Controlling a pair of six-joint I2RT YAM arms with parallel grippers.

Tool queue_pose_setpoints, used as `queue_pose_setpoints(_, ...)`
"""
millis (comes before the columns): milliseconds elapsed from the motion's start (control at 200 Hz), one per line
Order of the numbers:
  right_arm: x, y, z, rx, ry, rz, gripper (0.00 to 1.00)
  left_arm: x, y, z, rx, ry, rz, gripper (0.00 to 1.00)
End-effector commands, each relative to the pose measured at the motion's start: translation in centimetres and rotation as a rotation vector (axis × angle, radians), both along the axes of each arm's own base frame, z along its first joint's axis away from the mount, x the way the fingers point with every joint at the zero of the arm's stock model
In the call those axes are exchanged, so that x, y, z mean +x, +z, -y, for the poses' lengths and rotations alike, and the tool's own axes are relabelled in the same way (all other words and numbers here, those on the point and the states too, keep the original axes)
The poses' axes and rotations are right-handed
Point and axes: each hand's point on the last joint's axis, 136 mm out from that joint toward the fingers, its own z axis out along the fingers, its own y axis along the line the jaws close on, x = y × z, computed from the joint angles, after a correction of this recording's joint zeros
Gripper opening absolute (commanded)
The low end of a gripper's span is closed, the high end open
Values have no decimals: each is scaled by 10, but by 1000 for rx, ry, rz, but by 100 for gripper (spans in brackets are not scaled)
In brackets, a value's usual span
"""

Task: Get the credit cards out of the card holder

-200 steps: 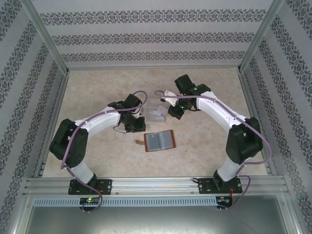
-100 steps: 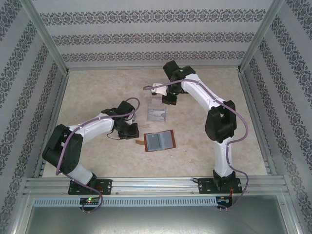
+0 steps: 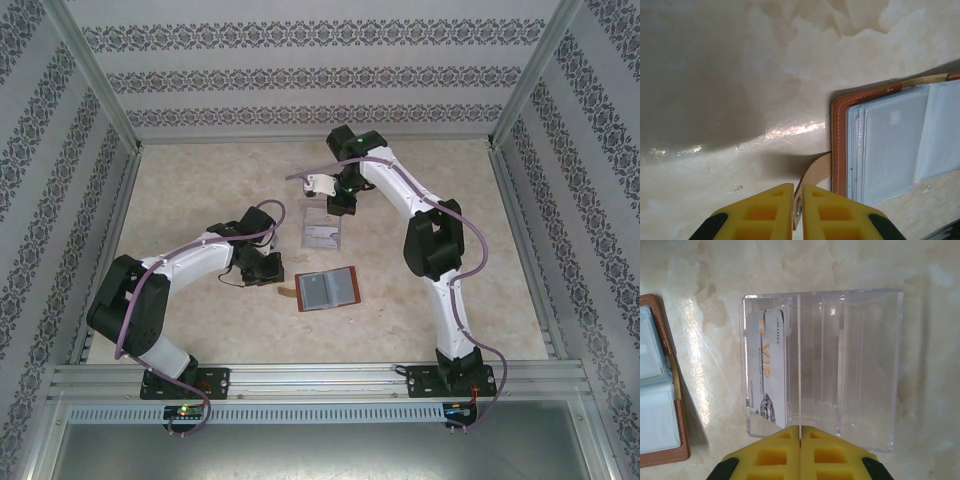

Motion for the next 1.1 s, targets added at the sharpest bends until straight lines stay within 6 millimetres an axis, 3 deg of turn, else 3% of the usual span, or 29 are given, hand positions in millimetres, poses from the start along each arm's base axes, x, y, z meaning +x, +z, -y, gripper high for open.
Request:
queue_pose_setpoints(0,-10,-7,-2,18,5,-78,0,3,3,-6,9,20,9,12)
queue_pose_setpoints(360,-17,-25,-3,-2,1,-138,0,3,2,-7,7,23,3,12)
queue_pose_setpoints(714,7,-17,0,-18,-47,-34,0,4,0,-7,9,22,-1,12)
queue_pose_setpoints(914,1,-19,-2,-17,-23,-68,0,6,0,-6,5,20,-3,12)
queue_pose_setpoints(1094,-17,-24,-3,-4,2,-157,0,6,-1,-4,-1,18,-10,12)
